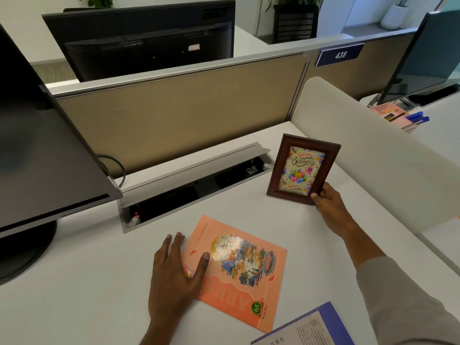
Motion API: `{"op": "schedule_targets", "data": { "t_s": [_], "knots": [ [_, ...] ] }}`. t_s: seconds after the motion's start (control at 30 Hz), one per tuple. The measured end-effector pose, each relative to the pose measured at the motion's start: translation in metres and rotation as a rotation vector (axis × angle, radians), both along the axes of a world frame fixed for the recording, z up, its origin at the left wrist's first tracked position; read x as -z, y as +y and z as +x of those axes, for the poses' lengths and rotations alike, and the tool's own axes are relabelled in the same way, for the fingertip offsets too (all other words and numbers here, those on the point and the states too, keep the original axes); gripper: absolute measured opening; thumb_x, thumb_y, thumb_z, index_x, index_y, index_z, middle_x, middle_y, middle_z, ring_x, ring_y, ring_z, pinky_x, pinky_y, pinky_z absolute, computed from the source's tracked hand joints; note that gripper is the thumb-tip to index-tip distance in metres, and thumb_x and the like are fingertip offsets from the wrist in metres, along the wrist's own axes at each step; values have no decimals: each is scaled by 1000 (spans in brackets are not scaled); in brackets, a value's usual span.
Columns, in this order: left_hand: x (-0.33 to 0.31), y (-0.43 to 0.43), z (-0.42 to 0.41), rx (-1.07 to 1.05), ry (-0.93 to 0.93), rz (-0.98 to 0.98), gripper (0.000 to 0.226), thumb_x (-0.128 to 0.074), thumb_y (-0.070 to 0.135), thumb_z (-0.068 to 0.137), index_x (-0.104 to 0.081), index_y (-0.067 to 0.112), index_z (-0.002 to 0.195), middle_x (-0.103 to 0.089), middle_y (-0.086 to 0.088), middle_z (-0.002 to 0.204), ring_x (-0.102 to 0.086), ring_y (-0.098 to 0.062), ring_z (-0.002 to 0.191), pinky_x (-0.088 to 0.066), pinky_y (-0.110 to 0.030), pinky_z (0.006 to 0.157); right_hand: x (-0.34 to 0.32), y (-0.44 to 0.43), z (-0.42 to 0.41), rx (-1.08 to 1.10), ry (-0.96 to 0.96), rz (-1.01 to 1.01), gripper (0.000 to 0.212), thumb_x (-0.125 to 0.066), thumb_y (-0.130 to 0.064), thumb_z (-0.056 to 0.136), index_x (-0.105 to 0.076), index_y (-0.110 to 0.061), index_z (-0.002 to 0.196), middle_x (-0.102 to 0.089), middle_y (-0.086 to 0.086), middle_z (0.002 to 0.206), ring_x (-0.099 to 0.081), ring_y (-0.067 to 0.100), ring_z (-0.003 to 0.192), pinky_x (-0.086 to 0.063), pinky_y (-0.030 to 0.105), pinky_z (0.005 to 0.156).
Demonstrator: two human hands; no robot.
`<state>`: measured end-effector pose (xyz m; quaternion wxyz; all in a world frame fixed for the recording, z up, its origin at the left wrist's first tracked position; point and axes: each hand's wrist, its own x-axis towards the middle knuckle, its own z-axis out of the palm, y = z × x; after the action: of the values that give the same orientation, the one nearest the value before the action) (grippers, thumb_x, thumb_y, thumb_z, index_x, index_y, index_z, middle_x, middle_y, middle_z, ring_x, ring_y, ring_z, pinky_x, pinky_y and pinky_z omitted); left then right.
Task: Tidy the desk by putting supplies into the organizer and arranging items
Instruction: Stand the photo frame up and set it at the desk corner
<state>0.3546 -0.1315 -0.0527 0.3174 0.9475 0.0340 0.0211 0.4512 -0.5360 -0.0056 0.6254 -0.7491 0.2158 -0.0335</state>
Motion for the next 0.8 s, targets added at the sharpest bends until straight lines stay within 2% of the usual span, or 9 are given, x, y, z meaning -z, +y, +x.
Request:
{"op": "schedule_targets", "data": {
  "t_s": [0.3,0.43,0.6,0.8],
  "knots": [
    [0,0,0,-2,7,2,87,-36,85,82,-31,33,151,-30,3,161,-29,-19,147,-36,-46,114,0,2,-11,11,-17,1,32,-49,-4,102,-52,-18,130,-61,4,127,-58,18,119,-49,32,95],
    [0,0,0,1,2,7,86,-37,84,83,-31,33,151,-30,3,161,-29,-19,147,-37,-46,114,0,9,-3,33,-28,-18,34,-48,-2,101,-51,-12,134,-61,6,125,-57,18,118,-49,25,90],
    [0,1,0,5,-3,14,85,-37,84,83,-31,33,150,-31,3,160,-29,-19,147,-36,-46,115,1,12,1,44,-18,-13,34,-46,1,101,-51,-13,132,-59,6,127,-56,20,120,-46,30,97],
    [0,0,0,6,0,13,86,-34,85,82,-31,33,151,-31,2,160,-28,-19,147,-35,-46,115,2,11,-1,21,32,-55,38,-47,0,101,-48,-11,137,-59,4,128,-54,19,121,-45,30,99]
  ]
}}
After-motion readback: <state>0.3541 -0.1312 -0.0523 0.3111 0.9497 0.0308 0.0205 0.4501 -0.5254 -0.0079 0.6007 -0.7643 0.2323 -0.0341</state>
